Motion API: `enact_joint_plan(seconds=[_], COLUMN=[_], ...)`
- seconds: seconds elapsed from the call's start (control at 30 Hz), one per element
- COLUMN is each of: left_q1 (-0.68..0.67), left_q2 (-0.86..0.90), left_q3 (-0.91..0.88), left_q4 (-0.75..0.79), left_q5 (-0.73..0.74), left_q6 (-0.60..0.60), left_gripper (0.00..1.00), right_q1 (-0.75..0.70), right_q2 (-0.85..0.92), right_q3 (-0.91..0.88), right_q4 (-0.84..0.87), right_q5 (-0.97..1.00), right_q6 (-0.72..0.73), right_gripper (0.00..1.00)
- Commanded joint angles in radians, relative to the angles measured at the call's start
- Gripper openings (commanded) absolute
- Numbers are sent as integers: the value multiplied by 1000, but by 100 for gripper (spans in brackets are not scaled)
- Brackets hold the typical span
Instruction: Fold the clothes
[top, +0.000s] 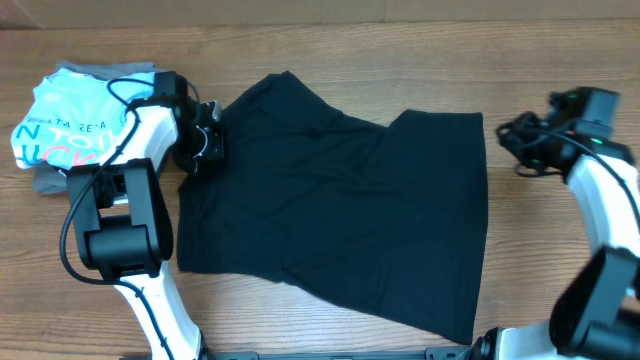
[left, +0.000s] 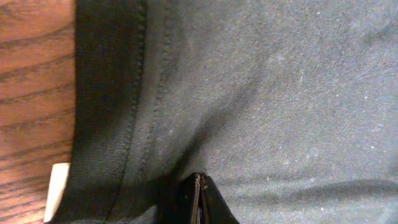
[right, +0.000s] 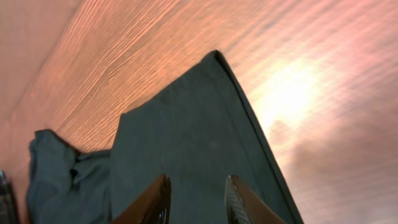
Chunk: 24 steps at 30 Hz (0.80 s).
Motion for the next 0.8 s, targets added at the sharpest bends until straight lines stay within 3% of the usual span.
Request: enact_joint_plan(seconds=[0.0,0.07,0.1,0.27,0.37,0.5,0.63,0.77], left_q1=[7,-16,-42,-101,-119,-129,-148,-177], left_q2=[20,-21,-70,-225,-296,-314,-311,-311], left_q3=[-57,-57,-57,-57,-57,-57,-58,-58], left_q4=[-13,-14,-17,-16,-15,-16,0,47], left_q5=[57,70,70,69,70,71,77,76], left_q6=[43,60,69,75,74,74,74,74], left_gripper=[4,4,4,6,10,13,14,24], right_q1=[121,150,169,174,162,95,29,-3], right_q2=[169,229,276,392,442,430,412,368], right_q3=[-14,-14,-14,-14,-14,17,74,154], right_q4=[127,183,234,334,291,146,34,-100], right_q5=[69,84,109,186,383,546,465,431], right_q6=[37,39,49,118,174,248,241,241], right_gripper=[33,32,25,11,4,4,4,12])
